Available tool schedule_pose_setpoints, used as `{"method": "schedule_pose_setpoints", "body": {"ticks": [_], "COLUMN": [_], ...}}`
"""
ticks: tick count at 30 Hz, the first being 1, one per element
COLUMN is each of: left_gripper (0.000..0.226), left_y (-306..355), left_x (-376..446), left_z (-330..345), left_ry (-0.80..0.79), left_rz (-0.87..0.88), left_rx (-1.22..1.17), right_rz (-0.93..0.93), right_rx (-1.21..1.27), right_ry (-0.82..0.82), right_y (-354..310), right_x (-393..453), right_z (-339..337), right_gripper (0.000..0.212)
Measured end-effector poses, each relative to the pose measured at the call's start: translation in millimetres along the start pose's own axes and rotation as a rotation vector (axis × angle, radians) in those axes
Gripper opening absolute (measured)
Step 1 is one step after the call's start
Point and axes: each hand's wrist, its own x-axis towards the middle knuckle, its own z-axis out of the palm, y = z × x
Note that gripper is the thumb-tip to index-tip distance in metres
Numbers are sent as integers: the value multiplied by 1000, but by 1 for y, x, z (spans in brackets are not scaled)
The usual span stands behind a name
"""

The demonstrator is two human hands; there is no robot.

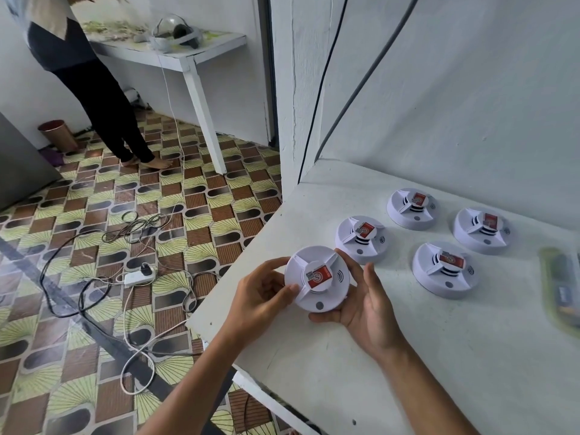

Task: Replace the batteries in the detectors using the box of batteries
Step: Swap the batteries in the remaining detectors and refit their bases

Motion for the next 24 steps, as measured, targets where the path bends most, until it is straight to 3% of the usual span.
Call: {"method": "schedule_pose_setpoints", "body": {"ticks": [10,24], "left_gripper": [48,48], "left_y": [0,-4], "left_x": [2,9], "left_z": [0,-1], "left_ry": [4,-17], "left_rz": [3,-9], "left_rx": [7,61], "right_rz": [24,-30], "right_rx": [2,-28], "right_ry": [-22,12], "right_y": [-1,3], "right_x": [3,7], "right_z": [-3,-7], "right_gripper": [94,69]}}
